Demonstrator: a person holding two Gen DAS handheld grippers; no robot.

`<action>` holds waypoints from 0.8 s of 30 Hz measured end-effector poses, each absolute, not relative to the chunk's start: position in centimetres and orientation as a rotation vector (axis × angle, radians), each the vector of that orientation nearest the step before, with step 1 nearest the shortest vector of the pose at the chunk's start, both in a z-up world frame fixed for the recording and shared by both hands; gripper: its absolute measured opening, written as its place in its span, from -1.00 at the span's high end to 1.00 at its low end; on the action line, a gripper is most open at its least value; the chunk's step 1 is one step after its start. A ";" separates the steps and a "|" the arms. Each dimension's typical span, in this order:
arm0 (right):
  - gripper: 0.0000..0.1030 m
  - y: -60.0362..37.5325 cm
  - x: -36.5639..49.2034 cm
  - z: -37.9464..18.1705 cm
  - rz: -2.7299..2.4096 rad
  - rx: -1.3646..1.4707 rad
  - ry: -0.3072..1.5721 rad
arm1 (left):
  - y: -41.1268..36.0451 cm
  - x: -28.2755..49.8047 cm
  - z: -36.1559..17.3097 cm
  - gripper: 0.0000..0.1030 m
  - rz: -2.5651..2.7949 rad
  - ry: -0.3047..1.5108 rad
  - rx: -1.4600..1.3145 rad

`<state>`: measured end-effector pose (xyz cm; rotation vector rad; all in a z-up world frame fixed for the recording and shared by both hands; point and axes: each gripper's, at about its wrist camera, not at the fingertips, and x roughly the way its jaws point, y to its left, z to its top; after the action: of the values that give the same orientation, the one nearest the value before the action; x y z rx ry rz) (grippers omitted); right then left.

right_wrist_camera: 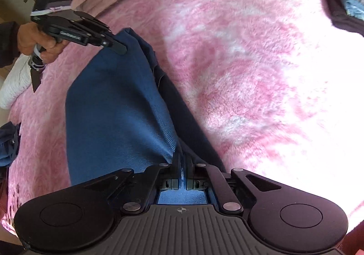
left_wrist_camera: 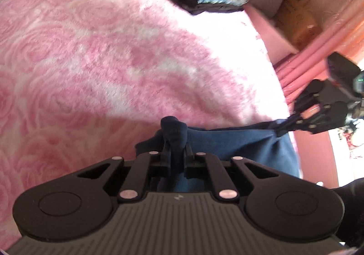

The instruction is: Fold clothes

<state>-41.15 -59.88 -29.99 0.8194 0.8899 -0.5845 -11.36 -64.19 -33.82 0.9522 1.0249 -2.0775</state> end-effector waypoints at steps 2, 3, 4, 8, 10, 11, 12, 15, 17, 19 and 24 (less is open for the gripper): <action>1.00 -59.7 -41.3 -30.4 -0.599 0.828 0.885 | -64.8 -12.0 -35.3 0.85 -2.037 1.013 1.004; 1.00 -59.8 -41.2 -30.8 -0.606 0.830 0.882 | -65.1 -12.2 -35.9 0.83 -2.018 1.009 1.030; 1.00 -59.9 -41.3 -30.8 -0.617 0.831 0.873 | -65.2 -12.1 -36.2 0.75 -2.007 1.006 1.036; 0.97 -59.3 -43.5 -29.9 -0.706 0.853 0.819 | -65.3 -11.9 -35.9 0.59 -1.978 0.997 1.049; 0.63 -58.4 -45.2 -29.5 -0.758 0.883 0.815 | -65.1 -11.7 -35.4 0.56 -1.958 0.995 1.052; 0.44 -57.9 -46.1 -29.4 -0.783 0.902 0.820 | -64.9 -11.5 -34.9 0.56 -1.953 0.989 1.049; 0.15 -57.4 -46.7 -29.4 -0.806 0.914 0.821 | -64.5 -11.4 -34.3 0.56 -1.947 0.974 1.044; 0.14 -56.4 -48.0 -29.6 -0.851 0.951 0.815 | -63.2 -10.9 -32.6 0.56 -1.944 0.949 1.008; 0.14 -56.3 -48.1 -29.9 -0.876 0.970 0.793 | -62.1 -11.0 -31.8 0.56 -1.942 0.937 1.006; 0.15 -56.3 -48.2 -30.2 -0.901 0.988 0.770 | -61.2 -11.3 -31.8 0.56 -1.935 0.926 1.021; 1.00 -55.9 -48.6 -30.5 -0.930 0.955 0.837 | -60.0 -12.8 -32.6 0.50 -1.927 0.890 1.061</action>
<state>-48.60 -55.87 -30.50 0.9555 0.8373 -0.9299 -12.85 -60.02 -32.56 1.0612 0.8897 -1.9273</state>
